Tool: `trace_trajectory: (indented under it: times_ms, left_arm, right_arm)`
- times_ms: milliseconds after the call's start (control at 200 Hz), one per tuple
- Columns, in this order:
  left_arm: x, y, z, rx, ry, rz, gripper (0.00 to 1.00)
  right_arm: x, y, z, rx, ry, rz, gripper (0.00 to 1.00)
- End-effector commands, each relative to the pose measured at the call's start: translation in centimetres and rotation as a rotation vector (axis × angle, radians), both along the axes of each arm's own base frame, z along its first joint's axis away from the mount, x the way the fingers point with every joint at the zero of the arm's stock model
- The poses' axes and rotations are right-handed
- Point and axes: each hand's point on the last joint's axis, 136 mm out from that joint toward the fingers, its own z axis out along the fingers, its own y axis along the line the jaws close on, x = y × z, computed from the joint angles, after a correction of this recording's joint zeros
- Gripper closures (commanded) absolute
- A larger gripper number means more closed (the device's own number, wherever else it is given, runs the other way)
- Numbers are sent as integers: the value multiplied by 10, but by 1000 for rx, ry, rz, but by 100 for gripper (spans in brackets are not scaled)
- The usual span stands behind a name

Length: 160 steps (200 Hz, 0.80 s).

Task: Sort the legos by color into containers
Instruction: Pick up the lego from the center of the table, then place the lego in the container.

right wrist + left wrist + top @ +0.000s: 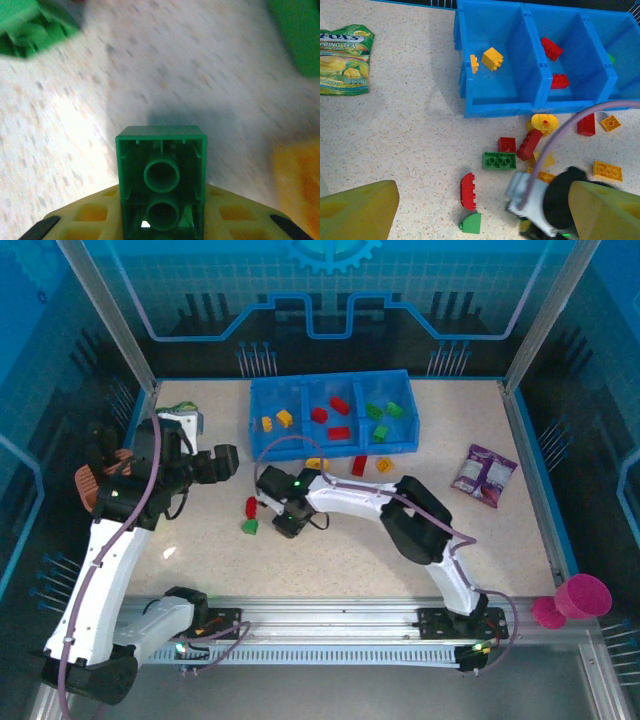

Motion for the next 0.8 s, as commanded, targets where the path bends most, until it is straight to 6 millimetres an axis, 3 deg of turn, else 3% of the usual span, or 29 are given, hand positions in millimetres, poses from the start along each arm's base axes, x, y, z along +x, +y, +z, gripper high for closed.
trace_trajectory:
  times_ms: [0, 135, 275, 500, 796]
  left_arm:
    - [0, 4, 2, 6, -1, 11, 11]
    - [8, 2, -2, -12, 12, 17, 11]
    - [15, 9, 4, 0, -23, 58, 9]
    - [22, 13, 21, 25, -46, 73, 8]
    - [16, 19, 17, -5, -32, 129, 8]
  right_arm:
    - [32, -59, 71, 23, -100, -129, 68]
    - [74, -144, 93, -3, -173, -302, 67]
    - [120, -213, 91, 0, -202, -473, 66]
    - [209, -243, 105, 57, -313, -558, 66]
    - [308, -265, 82, 56, -392, -618, 64]
